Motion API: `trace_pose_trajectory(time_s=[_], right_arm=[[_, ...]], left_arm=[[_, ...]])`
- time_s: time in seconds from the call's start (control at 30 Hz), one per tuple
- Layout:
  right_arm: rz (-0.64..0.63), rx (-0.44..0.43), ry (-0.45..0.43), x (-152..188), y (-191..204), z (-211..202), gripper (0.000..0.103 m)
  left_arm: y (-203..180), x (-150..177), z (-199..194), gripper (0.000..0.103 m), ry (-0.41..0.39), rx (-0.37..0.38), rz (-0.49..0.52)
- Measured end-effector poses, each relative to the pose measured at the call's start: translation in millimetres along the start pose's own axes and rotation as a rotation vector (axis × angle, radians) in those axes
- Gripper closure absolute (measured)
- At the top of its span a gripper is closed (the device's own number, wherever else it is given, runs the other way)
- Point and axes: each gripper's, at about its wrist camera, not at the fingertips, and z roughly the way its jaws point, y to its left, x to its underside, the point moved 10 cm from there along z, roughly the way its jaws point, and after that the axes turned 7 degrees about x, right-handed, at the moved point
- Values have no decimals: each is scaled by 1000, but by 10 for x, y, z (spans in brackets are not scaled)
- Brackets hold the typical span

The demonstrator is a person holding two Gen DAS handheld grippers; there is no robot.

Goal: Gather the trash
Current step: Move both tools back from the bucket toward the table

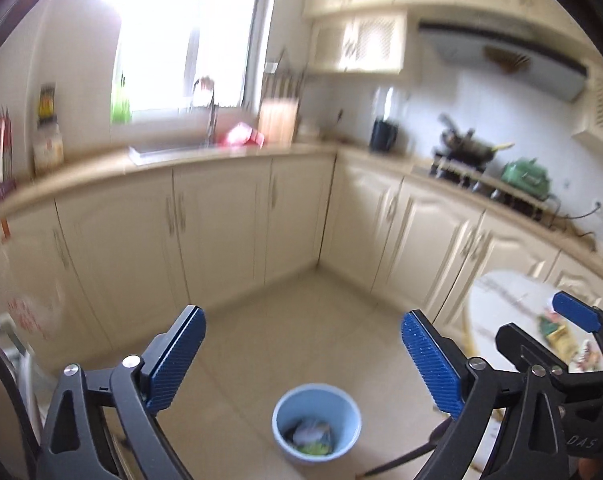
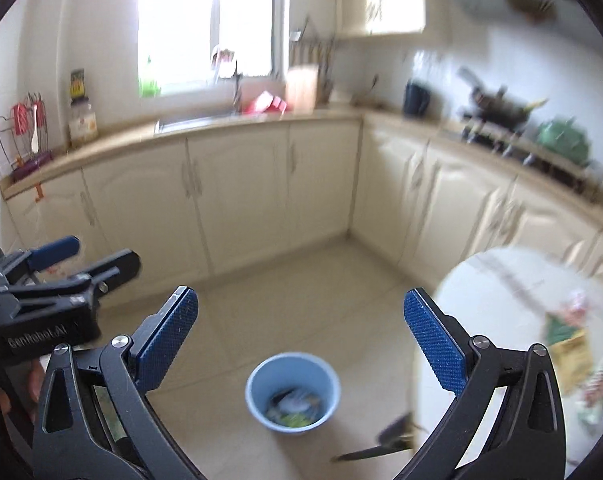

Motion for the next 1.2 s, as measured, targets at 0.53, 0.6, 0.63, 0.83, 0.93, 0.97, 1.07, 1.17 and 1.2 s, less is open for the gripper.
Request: trace_pose_trajectory(time_s=[0.53, 0.6, 0.63, 0.83, 0.93, 0.97, 1.07, 1.17, 1.2], right_arm=[[89, 238, -370, -533, -741, -2912, 0], [89, 288, -390, -531, -805, -3139, 0], [91, 310, -401, -535, -847, -3239, 0], [141, 380, -418, -533, -1144, -3588, 0], [158, 408, -415, -488, -1291, -3646, 0], [162, 414, -415, -473, -1328, -3655, 0], [177, 430, -411, -415, -1418, -3706, 0], [191, 437, -403, -374, -1518, -3685, 0], [192, 444, -400, -359, -1551, -3664, 0]], left_arm=[[-902, 1009, -2112, 1, -322, 115, 145], [-987, 1174, -2264, 1, -355, 138, 146], [-1028, 1338, -2365, 1, -359, 144, 148], [-1014, 1689, -2603, 1, -383, 184, 164], [-1013, 1695, -2625, 1, -387, 196, 171], [-1010, 1724, -2627, 1, -384, 197, 174], [-1072, 1546, -2477, 1, -374, 203, 179], [-1147, 1390, -2315, 1, -359, 207, 186], [-1158, 1381, -2280, 1, -355, 206, 189]])
